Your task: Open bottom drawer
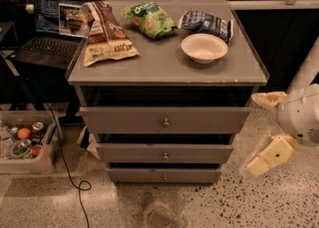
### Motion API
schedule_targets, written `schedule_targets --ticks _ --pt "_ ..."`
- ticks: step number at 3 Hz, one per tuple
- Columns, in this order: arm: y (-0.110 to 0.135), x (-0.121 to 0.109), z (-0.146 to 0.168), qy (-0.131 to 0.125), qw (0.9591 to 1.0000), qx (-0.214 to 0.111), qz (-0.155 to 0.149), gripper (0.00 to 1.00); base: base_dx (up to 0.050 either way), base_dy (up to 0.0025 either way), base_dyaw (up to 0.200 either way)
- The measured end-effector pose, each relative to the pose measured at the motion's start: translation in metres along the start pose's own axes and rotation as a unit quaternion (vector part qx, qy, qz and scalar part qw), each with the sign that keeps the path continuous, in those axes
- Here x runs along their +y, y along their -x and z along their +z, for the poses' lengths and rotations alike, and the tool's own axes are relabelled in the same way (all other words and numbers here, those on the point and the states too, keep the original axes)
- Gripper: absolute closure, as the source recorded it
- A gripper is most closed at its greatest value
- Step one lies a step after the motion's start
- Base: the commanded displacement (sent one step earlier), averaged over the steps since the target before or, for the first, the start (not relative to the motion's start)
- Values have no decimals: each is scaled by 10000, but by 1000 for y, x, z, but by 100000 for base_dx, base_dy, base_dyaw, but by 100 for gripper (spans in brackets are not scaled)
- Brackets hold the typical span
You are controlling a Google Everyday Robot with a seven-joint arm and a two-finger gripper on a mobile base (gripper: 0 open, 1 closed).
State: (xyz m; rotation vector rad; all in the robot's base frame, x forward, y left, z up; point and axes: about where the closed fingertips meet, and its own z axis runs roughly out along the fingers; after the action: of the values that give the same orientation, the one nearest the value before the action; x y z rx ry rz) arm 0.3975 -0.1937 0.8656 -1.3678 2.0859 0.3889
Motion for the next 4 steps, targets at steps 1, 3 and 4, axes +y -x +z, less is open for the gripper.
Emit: schedule_targets --ticks 1,3,4 --pt "-23 13 28 -190 9992 141 322 0 0 0 0" --pt "-66 38 88 -180 9970 362 657 0 0 0 0" --pt "-66 43 88 -205 9970 396 627 0 0 0 0"
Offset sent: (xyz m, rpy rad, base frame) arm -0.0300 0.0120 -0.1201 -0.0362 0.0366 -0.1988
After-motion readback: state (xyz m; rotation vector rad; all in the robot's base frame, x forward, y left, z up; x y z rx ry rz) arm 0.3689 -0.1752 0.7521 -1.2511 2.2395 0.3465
